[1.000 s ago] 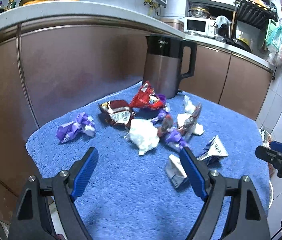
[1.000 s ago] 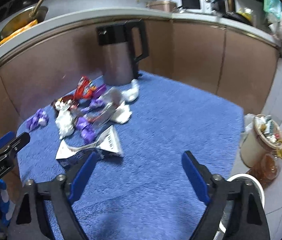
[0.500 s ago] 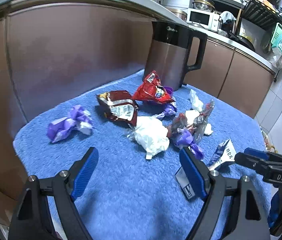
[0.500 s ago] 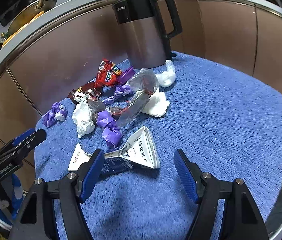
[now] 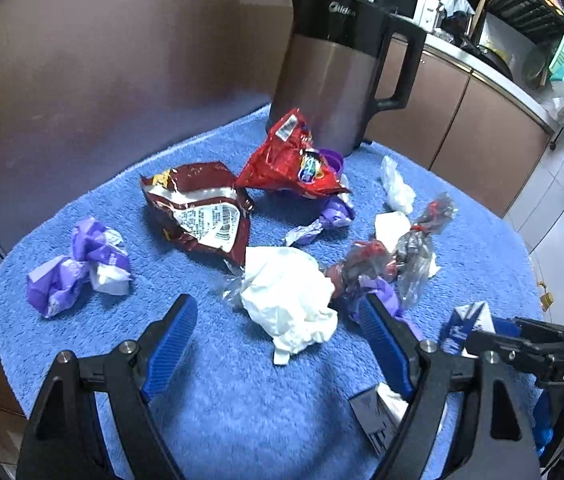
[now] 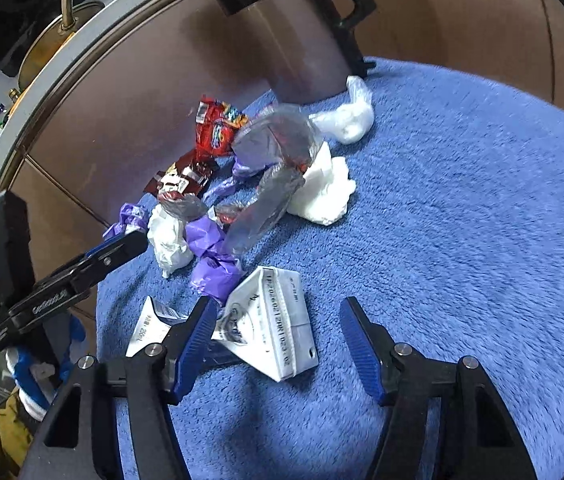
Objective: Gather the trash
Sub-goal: 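Grasp the white paper carton with the right tool while the left tool grasps the white tissue, then carry the carton and tissue in both tools over the steel trash bin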
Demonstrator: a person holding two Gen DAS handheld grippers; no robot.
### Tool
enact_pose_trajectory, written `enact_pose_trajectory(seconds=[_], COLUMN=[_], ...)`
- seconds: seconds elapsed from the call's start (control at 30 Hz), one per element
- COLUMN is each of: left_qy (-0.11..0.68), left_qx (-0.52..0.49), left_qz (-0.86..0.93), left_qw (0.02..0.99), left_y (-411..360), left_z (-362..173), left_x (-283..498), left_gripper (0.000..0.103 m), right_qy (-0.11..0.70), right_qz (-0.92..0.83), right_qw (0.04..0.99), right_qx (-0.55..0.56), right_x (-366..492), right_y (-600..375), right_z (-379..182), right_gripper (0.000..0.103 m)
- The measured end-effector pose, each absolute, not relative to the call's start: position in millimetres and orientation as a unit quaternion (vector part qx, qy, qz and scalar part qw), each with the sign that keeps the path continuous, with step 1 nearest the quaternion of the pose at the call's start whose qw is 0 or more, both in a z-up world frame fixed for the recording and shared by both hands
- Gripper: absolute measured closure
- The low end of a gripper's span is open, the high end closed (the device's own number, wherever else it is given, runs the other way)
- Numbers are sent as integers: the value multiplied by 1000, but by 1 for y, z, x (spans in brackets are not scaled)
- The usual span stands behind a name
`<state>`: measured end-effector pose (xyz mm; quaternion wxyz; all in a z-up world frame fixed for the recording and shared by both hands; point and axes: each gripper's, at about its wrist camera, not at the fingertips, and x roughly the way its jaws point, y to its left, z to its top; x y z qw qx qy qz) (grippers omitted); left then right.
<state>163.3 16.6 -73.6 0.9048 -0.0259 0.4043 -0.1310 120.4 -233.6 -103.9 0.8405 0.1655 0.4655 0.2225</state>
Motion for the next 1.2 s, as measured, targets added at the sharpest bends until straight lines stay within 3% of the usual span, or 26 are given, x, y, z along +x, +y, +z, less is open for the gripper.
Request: enact_pose_trajectory(seconds=[0.1, 0.2, 0.27, 0.37, 0.43, 0.9, 1.2], left_qy=[417, 429, 439, 445, 438, 360, 326], left_qx=[-32, -35, -40, -56, -56, -45, -15], left_qz=[-132, -137, -143, -156, -158, -174, -279], left_qw=[899, 892, 886, 880, 883, 915, 903], left_y=[16, 14, 13, 14, 13, 18, -62], left_z=[-82, -90, -96, -99, -95, -16, 34], left_x=[171, 175, 177, 176, 172, 93, 36], left_gripper=[29, 43, 62, 84, 89, 92, 92], right_qy=[465, 461, 462, 456, 446, 356, 293], right_qz=[249, 269, 278, 279, 278, 230, 88], right_qw=[829, 821, 815, 818, 824, 878, 929], right_qx=[186, 202, 212, 214, 211, 223, 211], right_x=[123, 121, 119, 113, 108, 42, -52], right_y=[-237, -240, -242, -243, -243, -275, -362], right_z=[-110, -112, -114, -116, -111, -38, 10], right_gripper=[55, 62, 76, 76, 76, 76, 76])
